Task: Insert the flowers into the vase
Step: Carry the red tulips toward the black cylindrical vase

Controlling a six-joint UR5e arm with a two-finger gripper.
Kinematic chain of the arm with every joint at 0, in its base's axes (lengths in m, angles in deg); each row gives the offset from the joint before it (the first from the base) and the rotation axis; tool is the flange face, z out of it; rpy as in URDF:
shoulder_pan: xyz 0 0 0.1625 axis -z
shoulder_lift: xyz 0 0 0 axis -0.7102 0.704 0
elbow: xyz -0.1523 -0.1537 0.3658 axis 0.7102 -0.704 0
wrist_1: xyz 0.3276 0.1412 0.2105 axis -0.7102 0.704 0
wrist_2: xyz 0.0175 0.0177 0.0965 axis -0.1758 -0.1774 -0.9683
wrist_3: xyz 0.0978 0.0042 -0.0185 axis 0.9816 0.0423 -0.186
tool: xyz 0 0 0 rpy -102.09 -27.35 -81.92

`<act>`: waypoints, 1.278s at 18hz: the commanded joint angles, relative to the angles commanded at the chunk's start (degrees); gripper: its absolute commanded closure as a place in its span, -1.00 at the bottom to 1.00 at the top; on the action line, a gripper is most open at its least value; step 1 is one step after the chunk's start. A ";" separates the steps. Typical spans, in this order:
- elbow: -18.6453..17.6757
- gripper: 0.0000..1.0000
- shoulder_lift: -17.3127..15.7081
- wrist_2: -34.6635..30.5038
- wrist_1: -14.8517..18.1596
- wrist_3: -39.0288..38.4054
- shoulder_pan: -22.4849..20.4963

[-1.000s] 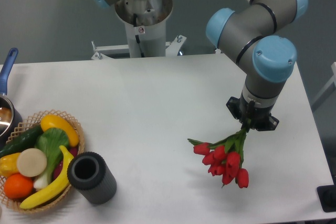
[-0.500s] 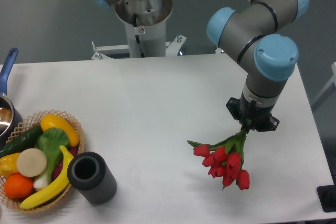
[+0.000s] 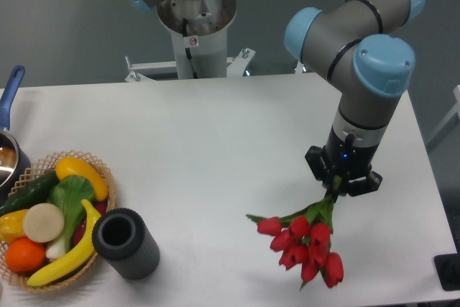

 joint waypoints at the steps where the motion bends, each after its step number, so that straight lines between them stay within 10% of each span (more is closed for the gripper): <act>1: 0.00 0.96 0.09 3.52 -0.44 -0.88 0.09; 9: -0.09 0.95 -0.17 19.61 -1.58 -3.87 1.93; 23: -3.60 0.94 -0.88 38.08 -20.66 -18.82 8.35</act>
